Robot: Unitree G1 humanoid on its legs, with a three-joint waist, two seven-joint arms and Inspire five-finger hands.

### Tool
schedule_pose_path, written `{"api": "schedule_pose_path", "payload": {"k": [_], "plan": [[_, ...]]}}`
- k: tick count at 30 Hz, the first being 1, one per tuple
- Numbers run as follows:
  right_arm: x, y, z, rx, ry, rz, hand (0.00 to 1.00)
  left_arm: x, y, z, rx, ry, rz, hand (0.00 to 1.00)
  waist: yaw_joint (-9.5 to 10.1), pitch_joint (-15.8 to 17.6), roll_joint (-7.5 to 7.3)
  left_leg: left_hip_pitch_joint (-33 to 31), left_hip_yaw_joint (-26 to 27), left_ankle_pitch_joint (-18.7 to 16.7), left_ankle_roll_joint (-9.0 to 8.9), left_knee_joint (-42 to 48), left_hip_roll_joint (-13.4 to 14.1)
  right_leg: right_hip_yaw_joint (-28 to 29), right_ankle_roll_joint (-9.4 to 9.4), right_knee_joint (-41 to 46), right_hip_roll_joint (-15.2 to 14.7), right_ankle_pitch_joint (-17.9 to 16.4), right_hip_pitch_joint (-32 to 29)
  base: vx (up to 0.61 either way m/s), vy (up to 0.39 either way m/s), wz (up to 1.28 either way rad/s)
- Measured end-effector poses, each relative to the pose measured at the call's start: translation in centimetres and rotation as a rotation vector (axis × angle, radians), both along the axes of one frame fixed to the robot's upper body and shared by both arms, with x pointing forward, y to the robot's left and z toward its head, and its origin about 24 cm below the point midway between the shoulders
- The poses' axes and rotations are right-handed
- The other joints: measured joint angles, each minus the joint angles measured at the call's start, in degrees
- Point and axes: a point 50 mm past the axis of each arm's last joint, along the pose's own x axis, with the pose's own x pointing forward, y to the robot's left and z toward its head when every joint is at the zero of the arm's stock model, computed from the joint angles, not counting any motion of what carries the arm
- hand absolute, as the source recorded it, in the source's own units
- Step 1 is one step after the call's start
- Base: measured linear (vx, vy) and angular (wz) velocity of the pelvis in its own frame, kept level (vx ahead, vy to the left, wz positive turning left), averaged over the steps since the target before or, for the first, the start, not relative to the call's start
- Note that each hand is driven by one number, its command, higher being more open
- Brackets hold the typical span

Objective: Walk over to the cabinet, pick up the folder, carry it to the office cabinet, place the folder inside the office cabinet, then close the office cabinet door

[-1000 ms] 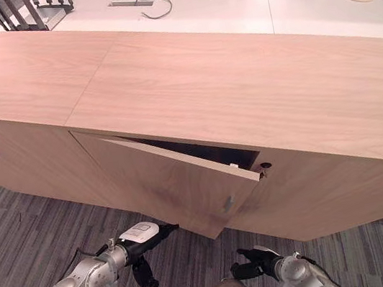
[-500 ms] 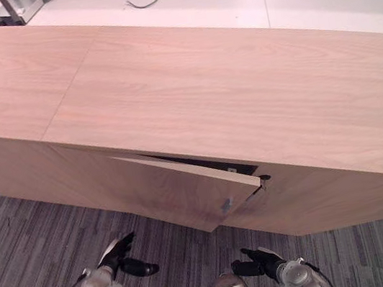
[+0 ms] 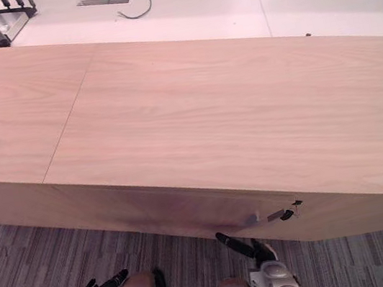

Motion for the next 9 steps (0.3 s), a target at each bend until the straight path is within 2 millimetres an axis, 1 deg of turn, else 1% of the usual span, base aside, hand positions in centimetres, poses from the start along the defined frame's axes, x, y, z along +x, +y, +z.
{"api": "schedule_pose_path", "payload": {"k": [1,2,3,4,5,6,7,9], "plan": [[-0.2,0.1,-0.1,0.020,-0.002,-0.045,1.00,-0.1,-0.1,0.0,-0.012,-0.002,0.002,1.00,0.07,-0.2,-0.08,1.2,0.5,0.0,0.11,-1.6,0.0,0.2,0.36,-0.4,0.0,0.7,0.1,0.05,0.045,-0.43],[-0.8,0.2,-0.3,0.037,0.005,-0.094,1.00,-0.5,-0.3,-0.1,-0.033,-0.002,-0.003,1.00,0.04,-0.7,-0.32,3.0,1.4,0.5,0.85,-4.1,-0.1,0.6,0.38,-1.2,0.0,1.5,0.5,0.03,0.020,-0.40],[-1.2,0.2,-0.4,0.044,0.010,-0.115,1.00,-0.7,-0.4,-0.2,-0.039,0.003,-0.002,1.00,-0.03,-1.3,-0.44,3.9,1.7,0.8,1.23,-5.7,-0.2,0.8,0.50,-1.5,-0.1,1.9,0.6,0.03,0.016,-0.40],[-2.0,0.3,-0.5,0.056,0.021,-0.150,1.00,-1.1,-0.4,-0.3,-0.042,0.015,-0.001,1.00,-0.03,-2.8,-0.88,5.7,2.3,1.7,1.62,-8.9,-0.6,1.1,0.55,-2.2,-0.3,2.4,0.6,0.03,0.002,-0.29],[-2.9,0.1,-0.7,0.065,0.036,-0.185,1.00,-1.3,-0.3,-0.4,-0.044,0.023,-0.001,1.00,-0.09,-4.4,-1.23,7.1,2.7,3.2,1.55,-12.2,-1.2,1.1,0.43,-3.0,-0.6,3.0,0.7,0.03,-0.006,-0.23],[-3.2,0.1,-0.8,0.064,0.043,-0.195,1.00,-1.3,-0.3,-0.4,-0.045,0.024,-0.002,1.00,-0.12,-5.1,-1.30,7.7,2.8,3.9,1.53,-13.5,-1.4,1.1,0.44,-3.1,-0.7,3.2,0.6,0.01,-0.011,-0.07],[-4.0,-0.2,-0.9,0.063,0.058,-0.217,1.00,-1.0,-0.4,-0.3,-0.046,0.016,0.000,1.00,-0.17,-6.1,-1.61,9.4,2.8,5.5,1.52,-16.6,-2.1,0.9,0.39,-3.1,-0.9,3.3,0.9,0.00,0.000,0.00],[-4.8,-0.2,-1.0,0.062,0.077,-0.221,1.00,-0.7,-0.5,-0.3,-0.058,0.002,0.018,1.00,-0.27,-6.8,-1.85,11.1,2.7,7.4,1.55,-19.8,-2.4,0.2,0.39,-3.2,-1.1,3.3,1.3,-0.03,-0.025,0.05]]}}
